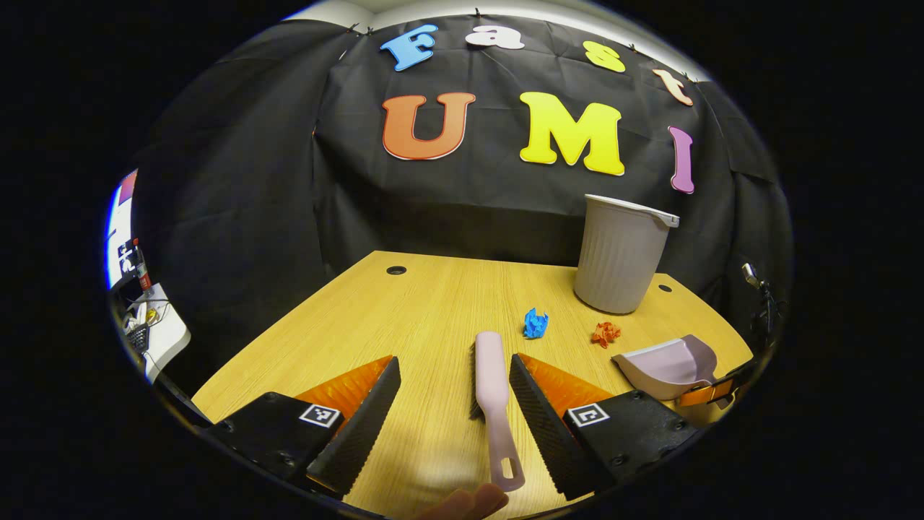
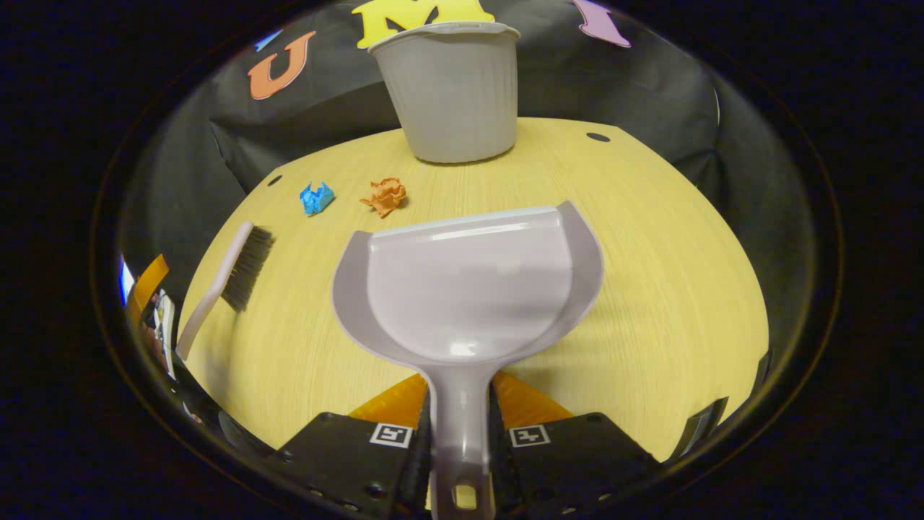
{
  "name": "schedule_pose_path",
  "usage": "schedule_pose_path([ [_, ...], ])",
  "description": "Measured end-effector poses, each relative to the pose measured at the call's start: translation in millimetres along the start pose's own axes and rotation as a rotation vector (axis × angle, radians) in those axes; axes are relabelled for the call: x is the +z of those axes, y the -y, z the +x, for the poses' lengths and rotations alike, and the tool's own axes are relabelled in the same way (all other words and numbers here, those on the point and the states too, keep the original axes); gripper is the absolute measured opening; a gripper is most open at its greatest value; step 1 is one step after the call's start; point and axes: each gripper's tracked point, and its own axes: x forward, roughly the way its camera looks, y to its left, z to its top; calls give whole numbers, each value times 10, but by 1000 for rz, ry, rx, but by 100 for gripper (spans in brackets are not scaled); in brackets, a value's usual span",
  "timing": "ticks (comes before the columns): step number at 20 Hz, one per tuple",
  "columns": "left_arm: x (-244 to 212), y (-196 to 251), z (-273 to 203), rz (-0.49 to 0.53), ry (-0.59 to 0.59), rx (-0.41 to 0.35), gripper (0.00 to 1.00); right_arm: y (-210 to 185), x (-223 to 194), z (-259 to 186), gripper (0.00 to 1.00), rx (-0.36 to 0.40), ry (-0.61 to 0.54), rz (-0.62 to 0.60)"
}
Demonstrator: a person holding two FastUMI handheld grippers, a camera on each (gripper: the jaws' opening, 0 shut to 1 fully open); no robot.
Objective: Pick up the small broom and dustpan from the desktop, sweep the trash into the dustpan with the broom, and then empty the trash into the garbage bin.
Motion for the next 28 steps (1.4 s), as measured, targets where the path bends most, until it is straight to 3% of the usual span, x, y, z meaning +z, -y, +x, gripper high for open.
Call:
schedule_pose_path([
  [3, -13, 40, -8, 25, -31, -14, 98, 48, 20, -124, 34, 15, 42, -3],
  [6, -97, 140, -36, 61, -114, -77, 98, 90, 18, -276, 34, 39, 85, -5],
  [11, -487, 439, 9, 33, -408, -189, 100, 156, -11, -452, 34, 58, 147, -46],
  [15, -883, 540, 186, 71, -599, -162, 99, 170, -26, -524, 34, 92, 175, -80],
  [20, -1125, 484, 189, 88, -730, -157, 94, 331, -19, -581, 34, 110, 171, -94],
  [22, -1141, 333, 225, 100, -747, -108, 79, 407, -9, -602, 34, 110, 169, -103],
  [23, -1129, 301, 237, 96, -757, -104, 64, 441, -1, -613, 36, 107, 168, -110],
  [24, -1136, 281, 253, 92, -768, -107, 58, 469, -2, -629, 31, 106, 167, -115],
  [26, -1080, 229, 288, 115, -777, -116, 35, 487, -14, -656, 34, 113, 158, -125],
  [28, -916, 169, 347, 165, -756, -142, 30, 493, -10, -673, 34, 127, 143, -127],
])
